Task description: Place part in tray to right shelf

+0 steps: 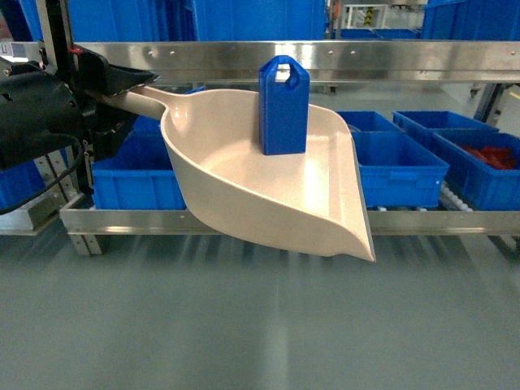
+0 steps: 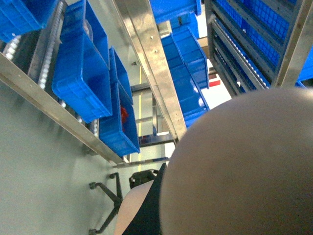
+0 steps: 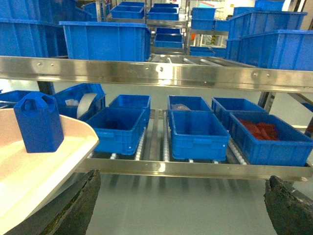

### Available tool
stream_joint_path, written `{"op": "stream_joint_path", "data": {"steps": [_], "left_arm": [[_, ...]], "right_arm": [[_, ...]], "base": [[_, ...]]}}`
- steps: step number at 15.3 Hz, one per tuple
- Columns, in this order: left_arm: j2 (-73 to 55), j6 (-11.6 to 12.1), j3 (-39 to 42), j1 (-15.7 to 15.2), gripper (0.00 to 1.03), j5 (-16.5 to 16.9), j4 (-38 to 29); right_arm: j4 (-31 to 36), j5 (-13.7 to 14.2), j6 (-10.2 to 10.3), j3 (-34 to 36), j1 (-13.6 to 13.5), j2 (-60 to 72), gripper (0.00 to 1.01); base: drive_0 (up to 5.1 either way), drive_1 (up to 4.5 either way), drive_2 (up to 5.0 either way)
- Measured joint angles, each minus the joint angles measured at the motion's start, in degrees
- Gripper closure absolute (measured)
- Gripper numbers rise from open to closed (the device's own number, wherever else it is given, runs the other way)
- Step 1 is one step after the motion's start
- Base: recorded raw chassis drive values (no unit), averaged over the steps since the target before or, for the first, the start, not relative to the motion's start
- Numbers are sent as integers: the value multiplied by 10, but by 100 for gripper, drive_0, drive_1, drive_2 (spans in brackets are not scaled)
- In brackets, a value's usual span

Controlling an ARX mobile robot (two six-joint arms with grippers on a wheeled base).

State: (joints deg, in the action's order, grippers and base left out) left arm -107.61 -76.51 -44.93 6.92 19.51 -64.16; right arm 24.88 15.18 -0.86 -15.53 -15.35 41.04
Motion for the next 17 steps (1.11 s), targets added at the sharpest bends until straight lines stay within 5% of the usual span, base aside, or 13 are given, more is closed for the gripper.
{"op": "stream_joint_path", "data": {"steps": [17], "left_arm": [[0,0,0,1,89,0,0]], "right_arm": [[1,0,0,0,0,-2,3]], "base": [[-47,-47,-47]]}}
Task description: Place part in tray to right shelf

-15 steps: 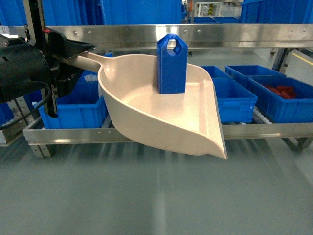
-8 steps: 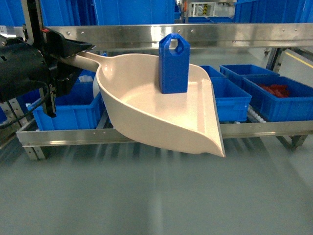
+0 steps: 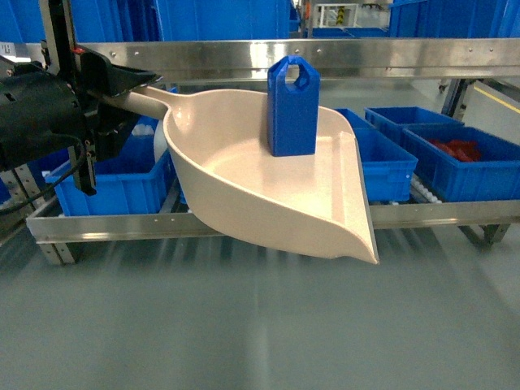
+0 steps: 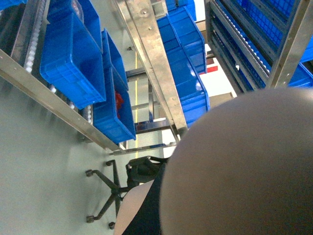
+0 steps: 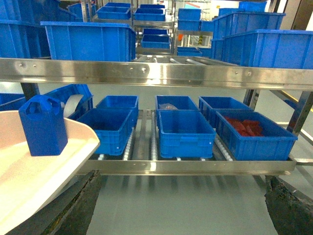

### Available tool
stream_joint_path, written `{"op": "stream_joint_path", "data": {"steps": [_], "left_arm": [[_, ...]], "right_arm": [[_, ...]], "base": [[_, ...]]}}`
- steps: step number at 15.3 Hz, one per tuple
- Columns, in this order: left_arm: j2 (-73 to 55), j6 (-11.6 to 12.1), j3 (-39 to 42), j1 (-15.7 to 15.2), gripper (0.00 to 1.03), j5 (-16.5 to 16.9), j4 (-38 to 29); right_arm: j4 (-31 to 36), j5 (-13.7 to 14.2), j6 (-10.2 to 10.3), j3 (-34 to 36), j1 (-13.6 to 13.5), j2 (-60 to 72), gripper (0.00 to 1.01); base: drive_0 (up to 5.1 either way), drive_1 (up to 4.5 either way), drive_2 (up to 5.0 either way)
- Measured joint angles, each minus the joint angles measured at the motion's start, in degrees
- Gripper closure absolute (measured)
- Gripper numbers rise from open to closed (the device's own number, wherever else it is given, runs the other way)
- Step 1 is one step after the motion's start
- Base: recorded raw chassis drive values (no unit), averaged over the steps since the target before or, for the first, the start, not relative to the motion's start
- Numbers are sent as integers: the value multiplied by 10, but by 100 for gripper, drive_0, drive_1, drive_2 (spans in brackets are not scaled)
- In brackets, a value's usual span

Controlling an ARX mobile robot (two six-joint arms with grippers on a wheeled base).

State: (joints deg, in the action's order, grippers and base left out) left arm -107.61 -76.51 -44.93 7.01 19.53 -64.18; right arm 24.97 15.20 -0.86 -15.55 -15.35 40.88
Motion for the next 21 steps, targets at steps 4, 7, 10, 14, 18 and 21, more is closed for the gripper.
{"op": "stream_joint_path", "data": {"steps": [4,7,10,14,18,21], "left_arm": [[0,0,0,0,89,0,0],[0,0,0,0,89,0,0],[0,0,0,0,89,0,0],[0,0,0,0,89,0,0],[0,0,0,0,89,0,0],[0,0,0,0,89,0,0]], "right_arm": [[0,0,0,0,0,0,3],[-1,0,0,0,0,0,3],[-1,0,0,0,0,0,3],[-1,0,0,0,0,-1,3],[-1,0,0,0,0,-1,3],[0,0,0,0,0,-1,3]], "base": [[0,0,0],[0,0,0],[0,0,0],[0,0,0],[0,0,0],[0,0,0]]}}
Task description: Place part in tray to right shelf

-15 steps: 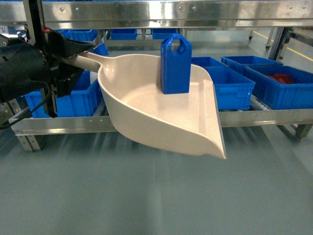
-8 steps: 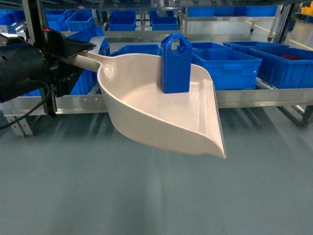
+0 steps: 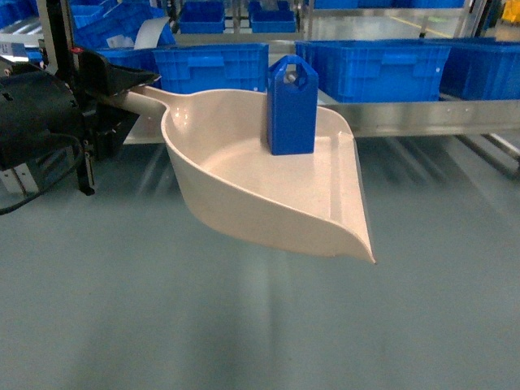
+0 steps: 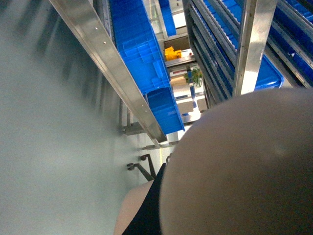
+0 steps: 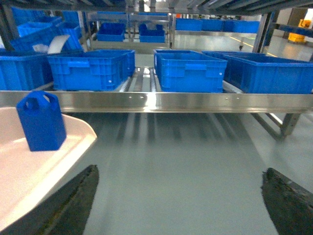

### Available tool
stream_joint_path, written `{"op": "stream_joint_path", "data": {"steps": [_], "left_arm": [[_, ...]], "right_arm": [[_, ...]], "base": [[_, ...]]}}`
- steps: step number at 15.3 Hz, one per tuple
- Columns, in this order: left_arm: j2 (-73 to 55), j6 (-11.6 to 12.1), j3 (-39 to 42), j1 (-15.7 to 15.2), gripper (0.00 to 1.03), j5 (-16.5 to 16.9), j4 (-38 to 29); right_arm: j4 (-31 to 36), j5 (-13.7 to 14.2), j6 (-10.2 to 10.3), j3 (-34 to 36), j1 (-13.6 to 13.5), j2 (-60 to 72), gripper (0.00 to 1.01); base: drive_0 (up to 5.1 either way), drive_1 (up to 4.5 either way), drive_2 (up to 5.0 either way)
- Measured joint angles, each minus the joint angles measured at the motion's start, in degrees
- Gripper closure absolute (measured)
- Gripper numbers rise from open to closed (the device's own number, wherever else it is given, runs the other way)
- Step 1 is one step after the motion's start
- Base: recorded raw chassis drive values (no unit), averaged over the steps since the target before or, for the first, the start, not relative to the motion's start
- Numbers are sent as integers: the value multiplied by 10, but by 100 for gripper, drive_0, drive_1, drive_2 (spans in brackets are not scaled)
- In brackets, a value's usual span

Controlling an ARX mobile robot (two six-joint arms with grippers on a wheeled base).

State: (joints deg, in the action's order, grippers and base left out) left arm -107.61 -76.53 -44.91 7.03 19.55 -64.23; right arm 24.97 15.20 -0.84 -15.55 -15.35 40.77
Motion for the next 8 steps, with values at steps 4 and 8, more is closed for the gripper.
{"op": "stream_joint_path", "data": {"steps": [4,8], "left_arm": [[0,0,1,0,89,0,4],[0,0,1,0,89,0,2]], "right_arm": [[-3,0,0,0,0,0,3],[-1,0,0,0,0,0,3]], "base": [[0,0,0],[0,0,0]]}}
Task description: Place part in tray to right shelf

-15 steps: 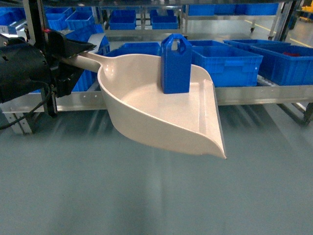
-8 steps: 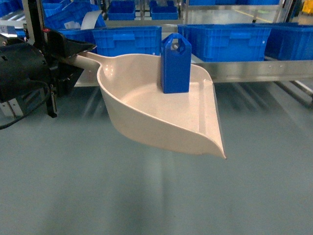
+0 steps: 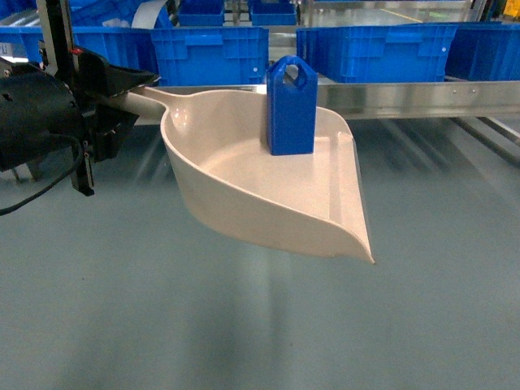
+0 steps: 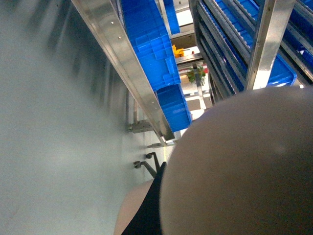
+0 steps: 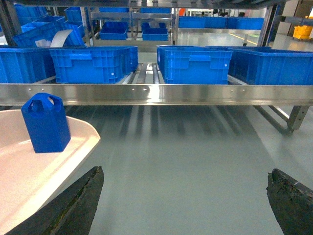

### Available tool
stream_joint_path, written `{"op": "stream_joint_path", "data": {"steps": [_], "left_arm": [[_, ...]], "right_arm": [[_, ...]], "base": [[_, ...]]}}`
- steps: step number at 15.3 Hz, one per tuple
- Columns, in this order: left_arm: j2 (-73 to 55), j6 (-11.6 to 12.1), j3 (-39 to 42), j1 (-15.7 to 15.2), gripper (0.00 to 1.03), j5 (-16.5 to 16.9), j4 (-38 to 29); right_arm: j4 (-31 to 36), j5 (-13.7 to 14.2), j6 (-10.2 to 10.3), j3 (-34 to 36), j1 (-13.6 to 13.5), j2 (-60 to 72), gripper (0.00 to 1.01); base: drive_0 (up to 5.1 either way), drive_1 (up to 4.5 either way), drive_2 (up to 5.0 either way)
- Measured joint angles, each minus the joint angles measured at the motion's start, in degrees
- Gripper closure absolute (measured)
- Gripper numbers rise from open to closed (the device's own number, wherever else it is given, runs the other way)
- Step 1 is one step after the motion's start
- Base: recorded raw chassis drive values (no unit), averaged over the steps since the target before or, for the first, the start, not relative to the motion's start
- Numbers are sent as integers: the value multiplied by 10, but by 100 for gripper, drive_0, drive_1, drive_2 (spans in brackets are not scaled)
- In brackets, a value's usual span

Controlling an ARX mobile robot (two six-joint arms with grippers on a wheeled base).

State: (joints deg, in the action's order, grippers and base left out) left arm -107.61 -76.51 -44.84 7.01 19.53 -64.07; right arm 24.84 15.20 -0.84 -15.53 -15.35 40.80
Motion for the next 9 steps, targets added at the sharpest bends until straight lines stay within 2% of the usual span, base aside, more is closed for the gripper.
{"op": "stream_joint_path", "data": {"steps": [6,9], "left_arm": [[0,0,0,0,89,0,0],[0,1,0,0,89,0,0]], "right_arm": [[0,0,0,0,0,0,3],[0,1,0,0,0,0,3]], "base": [[0,0,0],[180,250,-467]]}}
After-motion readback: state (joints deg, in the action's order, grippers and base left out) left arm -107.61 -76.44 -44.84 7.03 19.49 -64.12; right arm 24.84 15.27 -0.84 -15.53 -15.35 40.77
